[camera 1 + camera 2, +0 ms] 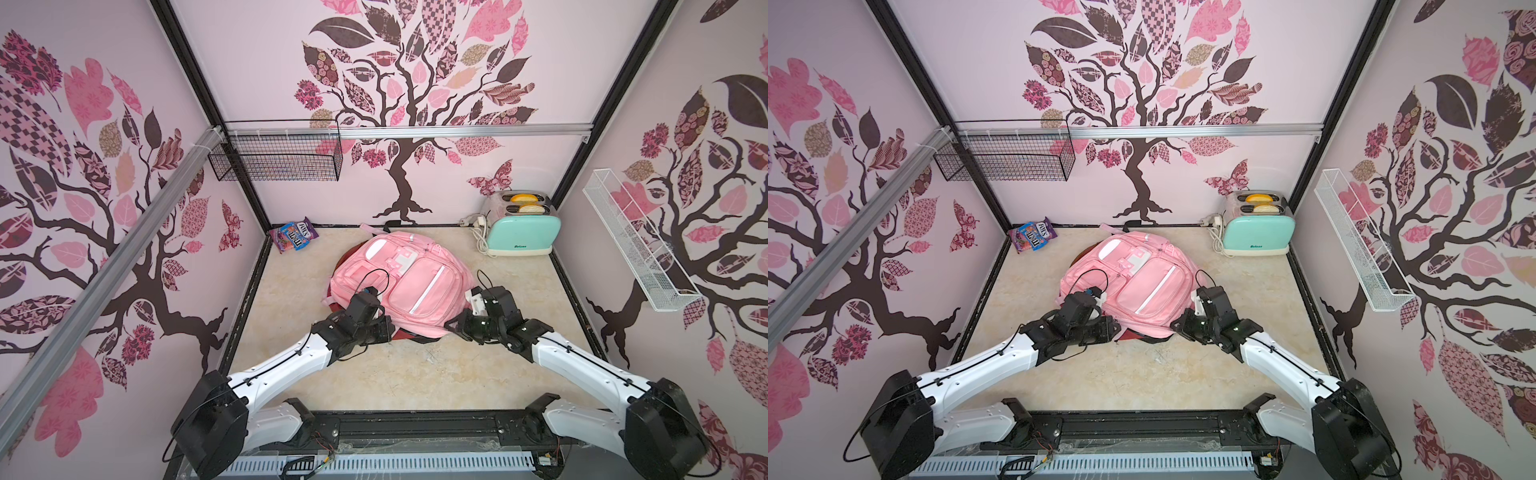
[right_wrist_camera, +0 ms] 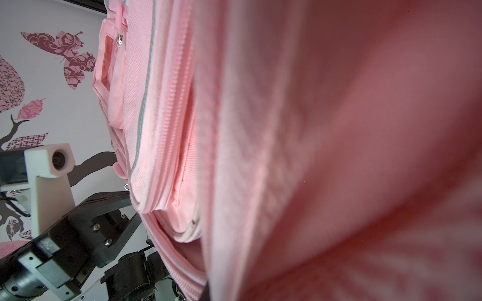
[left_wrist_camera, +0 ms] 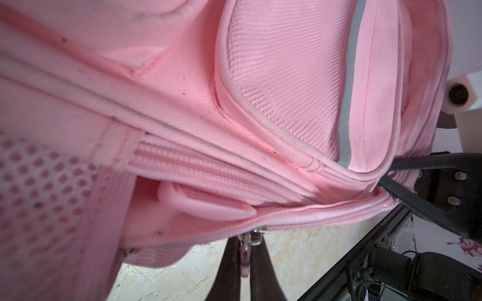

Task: Zip up the backpack
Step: Zip the zipper on the backpack.

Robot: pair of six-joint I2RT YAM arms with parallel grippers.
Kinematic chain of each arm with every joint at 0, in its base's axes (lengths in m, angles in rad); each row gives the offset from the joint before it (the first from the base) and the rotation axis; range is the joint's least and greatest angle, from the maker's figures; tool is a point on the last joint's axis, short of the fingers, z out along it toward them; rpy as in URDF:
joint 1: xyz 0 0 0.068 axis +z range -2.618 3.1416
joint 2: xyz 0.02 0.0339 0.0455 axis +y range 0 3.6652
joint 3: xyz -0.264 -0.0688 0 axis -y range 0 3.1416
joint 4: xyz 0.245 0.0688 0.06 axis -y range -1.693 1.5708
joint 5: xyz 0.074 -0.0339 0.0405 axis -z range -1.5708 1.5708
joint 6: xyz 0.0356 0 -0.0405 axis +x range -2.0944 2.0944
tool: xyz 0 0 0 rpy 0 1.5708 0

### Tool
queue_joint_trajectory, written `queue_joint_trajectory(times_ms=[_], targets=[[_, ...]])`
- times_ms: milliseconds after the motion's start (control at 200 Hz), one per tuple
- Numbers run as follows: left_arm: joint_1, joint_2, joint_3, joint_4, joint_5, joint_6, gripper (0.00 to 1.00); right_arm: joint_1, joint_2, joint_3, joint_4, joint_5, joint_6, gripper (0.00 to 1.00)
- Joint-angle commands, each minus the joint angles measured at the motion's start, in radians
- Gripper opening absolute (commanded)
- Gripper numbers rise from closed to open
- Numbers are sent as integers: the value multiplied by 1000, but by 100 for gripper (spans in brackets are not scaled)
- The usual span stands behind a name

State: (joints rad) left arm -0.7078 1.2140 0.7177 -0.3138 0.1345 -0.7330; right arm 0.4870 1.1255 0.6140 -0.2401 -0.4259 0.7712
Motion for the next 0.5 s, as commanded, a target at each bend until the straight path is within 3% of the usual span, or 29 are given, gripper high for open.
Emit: queue_joint_trajectory(times_ms=[0,495], targets=[[27,-21,0,-2,-71,4,0,-4,-34,7,0,-4,-46,0],[48,-27,-5,-5,-69,7,0,-6,-40,1,4,-5,-45,0]])
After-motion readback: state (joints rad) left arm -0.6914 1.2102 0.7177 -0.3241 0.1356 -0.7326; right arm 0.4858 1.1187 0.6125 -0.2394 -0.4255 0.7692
